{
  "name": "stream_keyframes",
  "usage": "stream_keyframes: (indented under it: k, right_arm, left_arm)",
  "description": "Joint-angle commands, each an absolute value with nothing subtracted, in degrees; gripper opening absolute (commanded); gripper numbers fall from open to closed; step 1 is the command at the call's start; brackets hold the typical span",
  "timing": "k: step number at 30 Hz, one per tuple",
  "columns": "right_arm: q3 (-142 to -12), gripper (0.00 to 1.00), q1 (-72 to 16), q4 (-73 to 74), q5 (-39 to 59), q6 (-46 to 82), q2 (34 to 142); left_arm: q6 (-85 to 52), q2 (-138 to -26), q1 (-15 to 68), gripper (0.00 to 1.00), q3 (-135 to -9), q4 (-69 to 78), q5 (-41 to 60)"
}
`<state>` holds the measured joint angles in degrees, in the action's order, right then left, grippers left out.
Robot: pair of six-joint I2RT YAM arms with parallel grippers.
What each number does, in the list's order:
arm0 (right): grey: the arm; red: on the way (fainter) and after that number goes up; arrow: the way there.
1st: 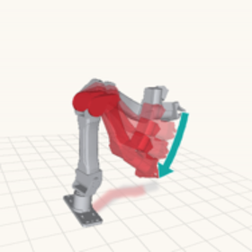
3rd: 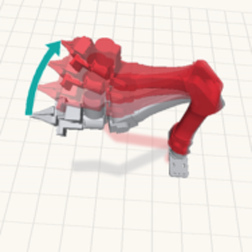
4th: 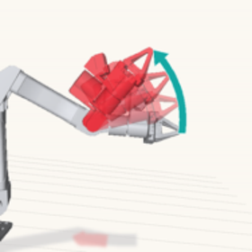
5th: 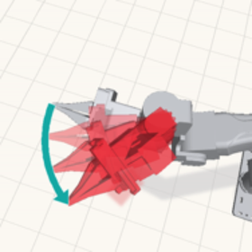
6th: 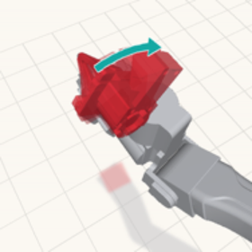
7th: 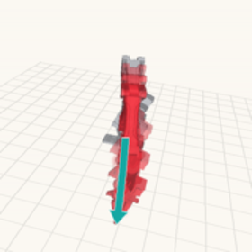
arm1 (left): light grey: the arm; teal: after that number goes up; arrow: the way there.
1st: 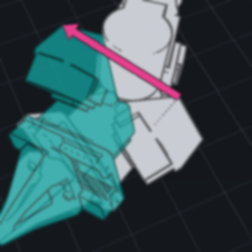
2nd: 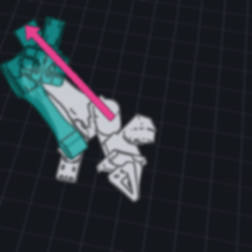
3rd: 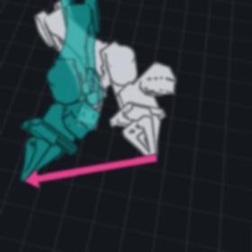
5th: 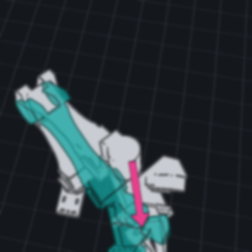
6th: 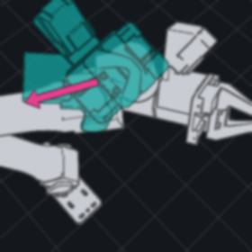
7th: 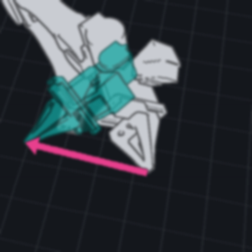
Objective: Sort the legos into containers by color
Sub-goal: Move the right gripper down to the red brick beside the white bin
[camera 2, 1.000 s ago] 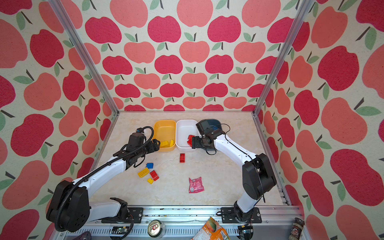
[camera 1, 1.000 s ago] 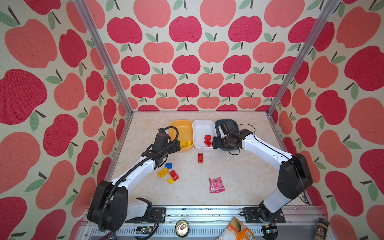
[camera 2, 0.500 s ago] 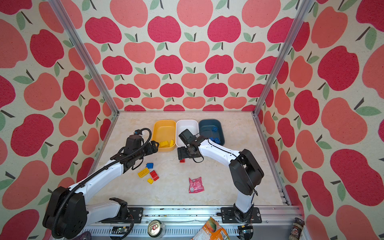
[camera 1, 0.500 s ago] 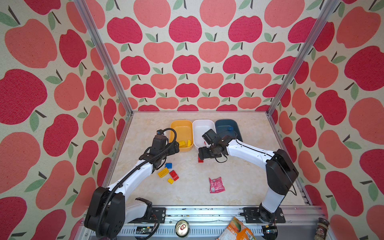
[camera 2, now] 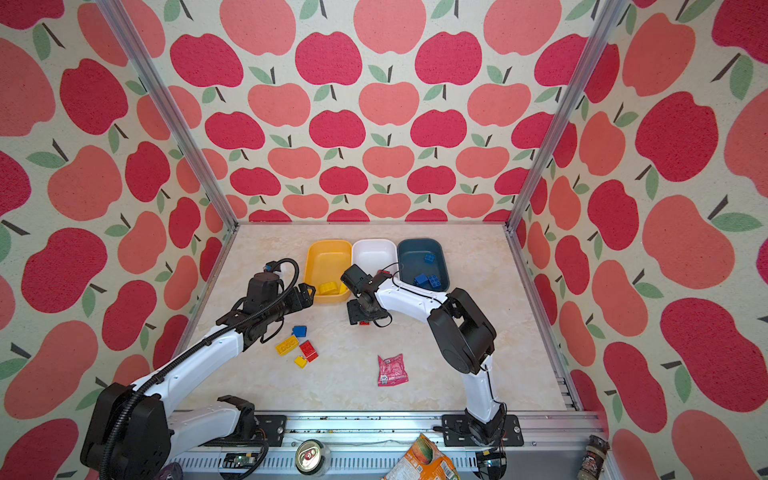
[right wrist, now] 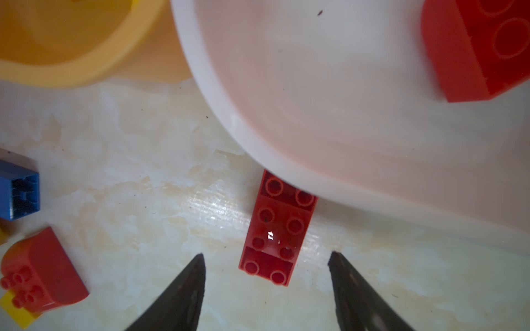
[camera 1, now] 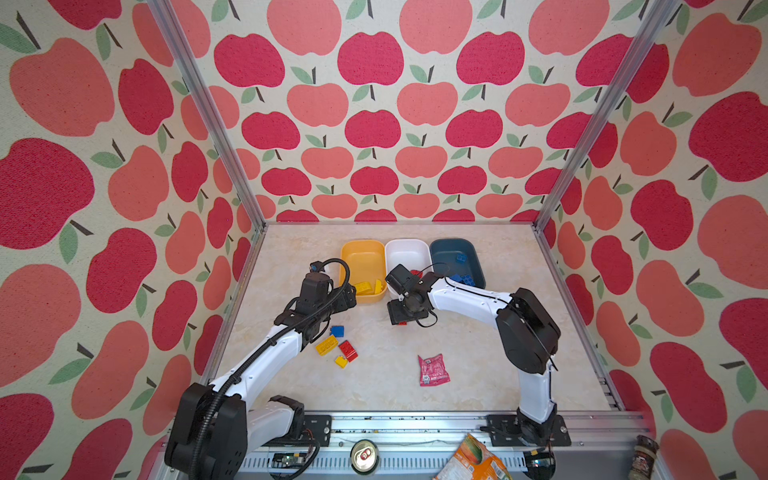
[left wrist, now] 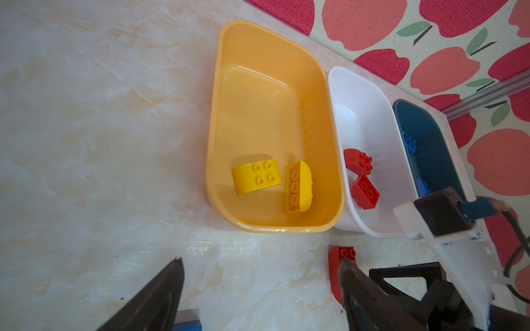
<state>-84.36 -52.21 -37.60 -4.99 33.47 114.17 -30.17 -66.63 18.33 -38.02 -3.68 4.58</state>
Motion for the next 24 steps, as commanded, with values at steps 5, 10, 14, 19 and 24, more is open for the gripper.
stream_keyframes:
  k: [5,10,14,19,24]
  right_arm:
    - [-87.57,0.64,-52.78,-40.59,-6.98,33.07,117.43]
    - [-88.41,0.61,-52.82,-41.22,-7.45,32.87,118.96]
    - [-88.83,0.54,-52.82,-41.4,-7.36,32.63,119.65]
    - [-88.95,0.42,-52.82,-41.57,-7.37,32.47,119.49]
    - [-88.87,0.35,-52.82,-41.71,-7.04,32.1,118.36]
  left_arm:
    - [-30.5,-65.38,17.36,0.87,-36.65,-3.25,5.31]
    - [-30.41,-65.28,16.83,0.87,-36.56,-3.16,5.8]
    - [-30.41,-65.13,16.62,0.87,-36.47,-3.16,5.99]
    - [-30.37,-64.69,16.44,0.87,-36.3,-3.35,5.98]
    - [-30.49,-64.49,16.39,0.87,-36.3,-3.43,5.95]
